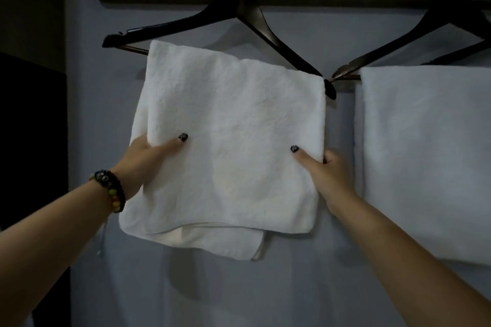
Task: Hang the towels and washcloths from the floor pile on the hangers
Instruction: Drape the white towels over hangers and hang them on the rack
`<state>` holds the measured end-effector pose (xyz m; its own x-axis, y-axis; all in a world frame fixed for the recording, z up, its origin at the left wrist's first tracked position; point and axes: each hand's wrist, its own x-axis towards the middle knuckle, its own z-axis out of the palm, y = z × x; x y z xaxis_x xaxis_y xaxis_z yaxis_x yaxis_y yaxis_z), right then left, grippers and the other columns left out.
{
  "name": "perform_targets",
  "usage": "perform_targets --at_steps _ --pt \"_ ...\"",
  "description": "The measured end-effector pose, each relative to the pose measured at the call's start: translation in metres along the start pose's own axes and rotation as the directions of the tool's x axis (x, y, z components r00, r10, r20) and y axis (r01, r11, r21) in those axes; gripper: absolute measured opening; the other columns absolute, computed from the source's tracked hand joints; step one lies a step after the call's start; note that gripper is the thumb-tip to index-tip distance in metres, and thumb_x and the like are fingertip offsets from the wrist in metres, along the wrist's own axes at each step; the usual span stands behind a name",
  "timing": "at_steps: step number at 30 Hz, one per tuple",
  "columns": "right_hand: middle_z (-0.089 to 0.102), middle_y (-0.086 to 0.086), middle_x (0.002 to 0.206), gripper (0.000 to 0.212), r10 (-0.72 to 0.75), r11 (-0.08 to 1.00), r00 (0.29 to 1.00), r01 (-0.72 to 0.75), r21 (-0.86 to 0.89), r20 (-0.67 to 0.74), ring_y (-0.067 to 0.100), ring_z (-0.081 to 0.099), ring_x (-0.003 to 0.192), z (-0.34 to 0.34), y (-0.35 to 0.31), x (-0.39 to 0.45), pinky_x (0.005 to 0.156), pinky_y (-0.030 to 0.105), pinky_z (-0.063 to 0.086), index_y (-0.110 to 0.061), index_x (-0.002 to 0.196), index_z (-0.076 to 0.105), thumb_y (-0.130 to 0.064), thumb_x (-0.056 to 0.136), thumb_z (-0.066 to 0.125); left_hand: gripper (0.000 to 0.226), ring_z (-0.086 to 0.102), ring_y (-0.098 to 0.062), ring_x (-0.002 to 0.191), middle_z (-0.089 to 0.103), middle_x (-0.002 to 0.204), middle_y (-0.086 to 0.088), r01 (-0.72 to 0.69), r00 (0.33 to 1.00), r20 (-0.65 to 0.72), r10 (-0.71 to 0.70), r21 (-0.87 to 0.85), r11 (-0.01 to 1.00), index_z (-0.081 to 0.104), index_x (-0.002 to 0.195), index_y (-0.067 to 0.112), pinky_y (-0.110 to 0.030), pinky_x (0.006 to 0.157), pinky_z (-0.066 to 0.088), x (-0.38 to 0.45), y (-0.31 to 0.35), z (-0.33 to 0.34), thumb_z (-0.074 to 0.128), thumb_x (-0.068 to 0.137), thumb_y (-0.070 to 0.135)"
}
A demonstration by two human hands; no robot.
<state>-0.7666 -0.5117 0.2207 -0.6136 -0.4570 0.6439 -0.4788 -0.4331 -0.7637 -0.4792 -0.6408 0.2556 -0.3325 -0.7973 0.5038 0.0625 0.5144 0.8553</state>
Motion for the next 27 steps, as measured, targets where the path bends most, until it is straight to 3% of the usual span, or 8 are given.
perform_targets --at_steps 3,7,13,16,18,21,24,27 --pt "0.065 0.003 0.109 0.049 -0.044 0.996 0.999 0.042 -0.072 -0.020 0.016 0.068 0.089 -0.004 0.015 0.001 0.080 0.039 0.058 -0.021 0.086 0.072 -0.065 0.063 0.073 0.074 0.073 -0.023 0.085 0.075 0.098 -0.002 0.045 0.999 -0.017 -0.047 -0.073 0.996 0.068 0.109 0.019 -0.039 0.073 0.058 -0.006 -0.007 -0.007 0.083 0.048 0.059" --pt "0.074 -0.002 0.082 0.026 0.038 0.999 0.999 -0.039 0.019 0.033 0.018 0.071 0.077 -0.004 0.018 0.003 0.076 0.043 0.059 -0.019 0.080 0.070 -0.044 0.086 0.065 0.084 0.073 -0.027 0.087 0.075 0.099 -0.006 0.060 0.998 0.027 -0.057 -0.130 0.990 0.067 0.110 0.016 -0.043 0.073 0.058 -0.011 -0.008 -0.008 0.087 0.039 0.056" --pt "0.075 -0.002 0.097 0.031 0.114 0.976 0.984 -0.137 0.169 0.140 0.019 0.072 0.089 -0.009 0.016 -0.014 0.082 0.045 0.058 -0.021 0.101 0.070 -0.034 0.075 0.079 0.048 0.071 -0.023 0.097 0.073 0.107 -0.003 0.095 0.985 0.159 -0.068 -0.167 0.981 0.063 0.118 0.016 -0.039 0.077 0.056 -0.025 -0.008 -0.007 0.078 0.074 0.027" --pt "0.075 -0.006 0.093 0.041 0.158 0.974 0.963 -0.189 0.128 0.218 0.013 0.072 0.086 -0.005 0.016 -0.035 0.078 0.035 0.058 -0.021 0.098 0.070 -0.038 0.063 0.084 0.047 0.070 -0.024 0.100 0.073 0.108 -0.003 0.088 0.986 0.156 -0.064 -0.158 0.983 0.063 0.117 0.016 -0.040 0.081 0.055 -0.027 -0.008 -0.015 0.079 0.076 0.034" --pt "0.075 -0.009 0.089 0.028 0.169 0.973 0.958 -0.200 0.118 0.231 0.006 0.071 0.082 0.005 0.015 -0.049 0.072 0.024 0.057 -0.021 0.091 0.070 -0.031 0.068 0.083 0.060 0.070 -0.024 0.098 0.073 0.108 -0.002 0.078 0.992 0.109 -0.065 -0.115 0.990 0.065 0.115 0.018 -0.041 0.080 0.056 -0.027 -0.009 -0.016 0.081 0.065 0.046" --pt "0.074 -0.017 0.080 0.014 0.121 0.972 0.976 -0.154 0.177 0.183 -0.001 0.069 0.077 0.017 0.008 -0.064 0.063 0.013 0.052 -0.021 0.085 0.069 -0.025 0.076 0.078 0.037 0.070 -0.024 0.092 0.074 0.100 0.000 0.023 0.999 -0.049 -0.023 -0.004 1.000 0.068 0.105 0.019 -0.039 0.079 0.055 -0.028 -0.003 -0.017 0.072 0.080 0.046" --pt "0.074 -0.015 0.085 0.015 0.085 0.951 0.985 -0.125 0.281 0.149 0.002 0.070 0.081 0.025 -0.001 -0.080 0.064 0.014 0.054 -0.018 0.092 0.070 -0.022 0.079 0.075 0.035 0.072 -0.022 0.073 0.076 0.080 0.003 -0.047 0.981 -0.189 0.054 0.042 0.998 0.071 0.091 0.013 -0.035 0.070 0.056 -0.027 0.003 -0.028 0.068 0.083 0.047" --pt "0.075 -0.013 0.086 0.015 0.037 0.947 0.994 -0.066 0.314 0.098 0.003 0.070 0.081 0.036 -0.006 -0.095 0.064 0.015 0.054 -0.016 0.092 0.072 -0.019 0.078 0.076 0.036 0.067 -0.019 0.070 0.073 0.069 0.003 -0.070 0.946 -0.308 0.099 0.103 0.992 0.070 0.085 0.011 -0.030 0.065 0.054 -0.024 -0.001 -0.039 0.068 0.083 0.048"
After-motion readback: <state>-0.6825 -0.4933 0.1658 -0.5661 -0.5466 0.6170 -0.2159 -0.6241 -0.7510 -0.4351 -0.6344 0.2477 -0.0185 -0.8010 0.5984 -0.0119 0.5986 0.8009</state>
